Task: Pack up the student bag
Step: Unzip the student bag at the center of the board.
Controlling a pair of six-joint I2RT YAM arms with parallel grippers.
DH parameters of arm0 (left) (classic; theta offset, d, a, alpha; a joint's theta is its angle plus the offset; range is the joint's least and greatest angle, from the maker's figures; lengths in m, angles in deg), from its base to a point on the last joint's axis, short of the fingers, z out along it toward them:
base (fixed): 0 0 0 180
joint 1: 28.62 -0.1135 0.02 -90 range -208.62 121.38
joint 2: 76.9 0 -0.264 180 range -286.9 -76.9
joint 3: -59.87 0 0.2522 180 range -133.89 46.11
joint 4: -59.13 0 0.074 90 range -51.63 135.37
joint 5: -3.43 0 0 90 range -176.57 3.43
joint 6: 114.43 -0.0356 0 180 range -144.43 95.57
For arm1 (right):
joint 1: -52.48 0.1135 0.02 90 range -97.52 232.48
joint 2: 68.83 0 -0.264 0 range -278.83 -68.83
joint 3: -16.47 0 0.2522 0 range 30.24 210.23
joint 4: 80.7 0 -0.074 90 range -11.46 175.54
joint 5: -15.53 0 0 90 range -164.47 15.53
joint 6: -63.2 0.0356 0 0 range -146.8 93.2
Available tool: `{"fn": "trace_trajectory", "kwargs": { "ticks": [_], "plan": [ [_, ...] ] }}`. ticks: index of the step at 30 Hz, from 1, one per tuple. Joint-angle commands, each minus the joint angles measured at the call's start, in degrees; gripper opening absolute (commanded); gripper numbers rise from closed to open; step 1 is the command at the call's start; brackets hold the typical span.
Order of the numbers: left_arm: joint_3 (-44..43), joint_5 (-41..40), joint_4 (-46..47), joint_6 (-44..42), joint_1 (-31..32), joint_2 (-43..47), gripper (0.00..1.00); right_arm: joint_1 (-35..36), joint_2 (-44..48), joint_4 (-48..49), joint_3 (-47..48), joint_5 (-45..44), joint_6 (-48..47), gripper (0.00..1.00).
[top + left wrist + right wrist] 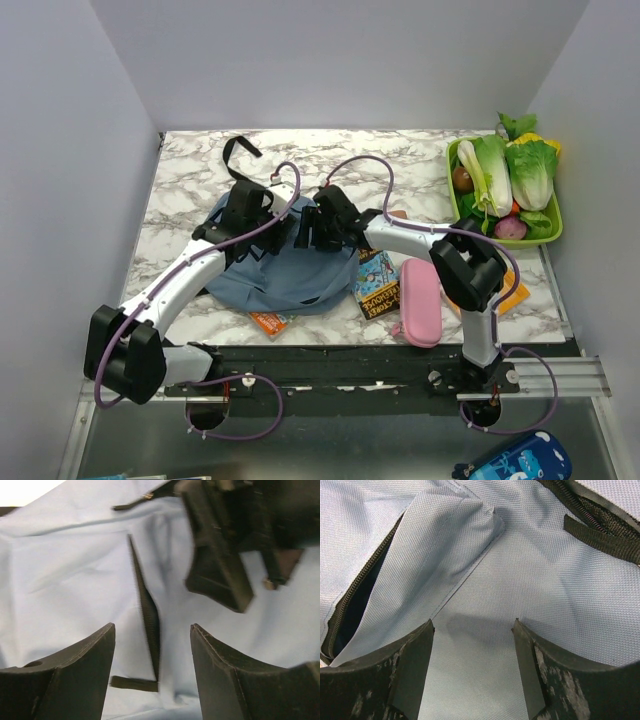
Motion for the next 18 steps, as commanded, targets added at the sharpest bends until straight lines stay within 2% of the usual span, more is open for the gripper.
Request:
{"fn": "trace_trajectory", "kwargs": {
  "ticks": [1,10,18],
  "plan": [
    [0.74,-12.84,6.05,-2.38,-0.12,-0.37,0.69,-0.27,-1.41,-1.41,-2.76,-1.82,0.91,0.74],
    [0.74,-4.68,2.37,-4.05,0.93,-2.57,0.69,-0.54,-1.23,-0.97,-3.46,-1.82,1.17,0.73],
    [2.41,-9.31,5.61,-6.43,1.81,-3.80,0.69,-0.98,-0.44,0.18,-5.13,-1.82,1.88,0.72]
  ]
}}
